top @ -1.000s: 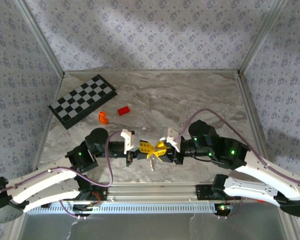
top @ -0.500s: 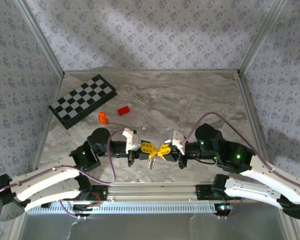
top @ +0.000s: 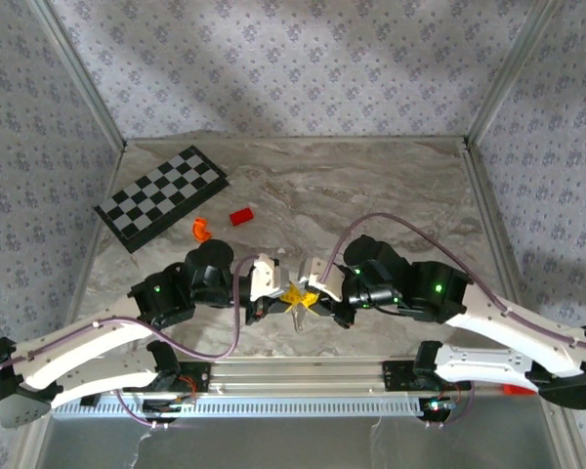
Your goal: Put the keys on the keyring
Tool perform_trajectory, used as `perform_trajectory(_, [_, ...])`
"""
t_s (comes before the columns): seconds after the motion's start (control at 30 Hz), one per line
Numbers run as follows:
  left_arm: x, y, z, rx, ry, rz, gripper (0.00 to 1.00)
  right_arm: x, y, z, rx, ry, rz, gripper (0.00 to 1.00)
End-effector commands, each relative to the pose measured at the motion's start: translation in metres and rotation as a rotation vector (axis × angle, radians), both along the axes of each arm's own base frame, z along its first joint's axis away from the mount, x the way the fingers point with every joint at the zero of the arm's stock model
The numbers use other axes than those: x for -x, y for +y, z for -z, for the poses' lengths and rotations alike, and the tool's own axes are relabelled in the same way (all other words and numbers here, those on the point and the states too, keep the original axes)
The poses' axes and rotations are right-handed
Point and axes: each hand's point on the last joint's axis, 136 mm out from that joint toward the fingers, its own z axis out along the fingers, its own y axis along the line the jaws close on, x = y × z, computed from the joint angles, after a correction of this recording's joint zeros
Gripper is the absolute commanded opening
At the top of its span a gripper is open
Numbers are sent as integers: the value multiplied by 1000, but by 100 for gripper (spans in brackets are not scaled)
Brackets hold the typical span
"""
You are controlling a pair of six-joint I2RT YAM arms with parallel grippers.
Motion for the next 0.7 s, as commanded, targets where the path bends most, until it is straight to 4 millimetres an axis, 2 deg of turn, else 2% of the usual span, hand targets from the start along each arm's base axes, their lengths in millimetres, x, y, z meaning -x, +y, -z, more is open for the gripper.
perform_trajectory(0.0, [1,0,-22,57,-33,3,0,7,0,-19,-32,-23,-35,0])
perform_trajectory(0.1, [4,2,-37,148,-36,1,0,6,-2,-22,-54,-18,-15,0])
perform_trajectory(0.23, [9,4,-57,276,-39,14,0,0,-2,-32,-130,-64,16,21])
perform_trajectory(0.3, [10,5,-62,310,-47,17,0,4,-4,-34,-168,-65,9,27])
perform_trajectory(0.33, [12,6,-66,328,-50,23,0,7,-3,-43,-223,-58,3,29])
perform_trajectory(0.4, [14,6,-68,346,-44,37,0,12,-2,-47,-273,-35,-13,30])
perform_trajectory(0.67, [23,7,-78,413,-34,82,0,7,-1,-49,-295,-48,0,36])
